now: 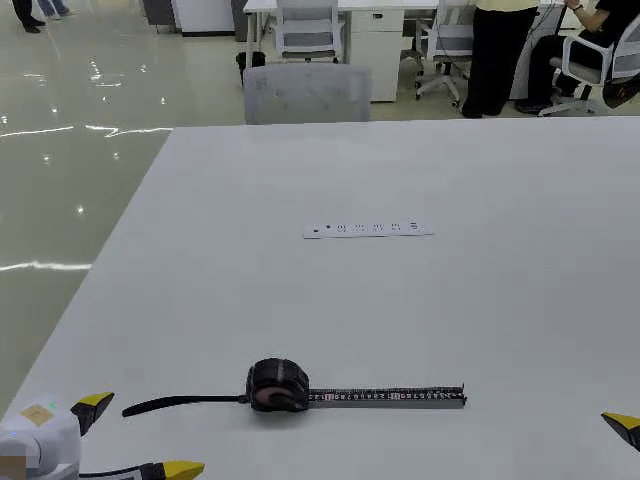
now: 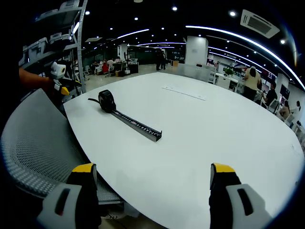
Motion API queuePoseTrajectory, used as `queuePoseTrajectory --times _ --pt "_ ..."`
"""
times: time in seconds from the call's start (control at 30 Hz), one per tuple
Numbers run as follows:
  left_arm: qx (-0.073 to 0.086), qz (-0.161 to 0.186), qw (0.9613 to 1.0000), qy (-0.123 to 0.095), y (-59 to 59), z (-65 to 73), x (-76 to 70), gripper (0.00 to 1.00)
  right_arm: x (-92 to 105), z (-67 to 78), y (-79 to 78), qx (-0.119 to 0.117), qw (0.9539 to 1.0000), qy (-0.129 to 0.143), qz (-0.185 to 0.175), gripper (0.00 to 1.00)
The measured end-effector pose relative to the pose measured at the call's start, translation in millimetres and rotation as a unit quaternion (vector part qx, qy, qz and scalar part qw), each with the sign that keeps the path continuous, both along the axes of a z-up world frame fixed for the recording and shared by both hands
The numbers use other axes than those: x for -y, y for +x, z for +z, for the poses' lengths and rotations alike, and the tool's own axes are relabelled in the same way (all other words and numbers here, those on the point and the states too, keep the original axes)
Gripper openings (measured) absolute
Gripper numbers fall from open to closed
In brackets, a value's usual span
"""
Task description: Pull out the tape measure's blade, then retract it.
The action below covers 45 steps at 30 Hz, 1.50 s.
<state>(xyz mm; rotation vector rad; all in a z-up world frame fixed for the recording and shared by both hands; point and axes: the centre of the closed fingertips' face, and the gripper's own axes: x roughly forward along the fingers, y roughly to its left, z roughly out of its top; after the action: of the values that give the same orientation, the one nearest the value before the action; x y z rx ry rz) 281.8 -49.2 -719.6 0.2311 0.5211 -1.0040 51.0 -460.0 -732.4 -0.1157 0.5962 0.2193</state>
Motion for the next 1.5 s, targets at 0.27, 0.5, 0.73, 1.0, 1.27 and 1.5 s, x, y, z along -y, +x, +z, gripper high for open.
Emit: queuePoseTrajectory --times 0.27,0.5,0.73,1.0,1.27,1.5 --pt "-0.009 0.002 1.0000 -0.003 -5.1 -1.7 -0.5 1.00 -1.5 1.6 -0.9 0.000 0.9999 -0.004 0.009 1.00" --pt "-0.015 0.000 0.9999 -0.007 -10.7 -4.7 1.8 1.00 0.5 2.4 -2.4 -0.001 0.9999 -0.009 0.011 1.00" --pt "-0.021 -0.002 0.9997 -0.013 -13.8 -3.7 7.7 1.00 0.5 3.8 -4.4 -0.004 0.9995 -0.018 0.025 0.99" --pt "-0.037 0.000 0.9991 -0.019 -20.6 -2.3 26.2 1.00 3.0 7.6 0.8 -0.014 0.9987 -0.024 0.043 0.99" --pt "-0.051 0.011 0.9985 -0.014 -27.6 -4.7 52.0 1.00 -1.2 4.4 9.6 -0.037 0.9952 -0.033 0.084 0.99" --pt "-0.052 0.023 0.9984 -0.002 -24.4 -6.7 69.8 1.00 -3.3 1.3 19.0 -0.056 0.9897 -0.049 0.123 0.98"
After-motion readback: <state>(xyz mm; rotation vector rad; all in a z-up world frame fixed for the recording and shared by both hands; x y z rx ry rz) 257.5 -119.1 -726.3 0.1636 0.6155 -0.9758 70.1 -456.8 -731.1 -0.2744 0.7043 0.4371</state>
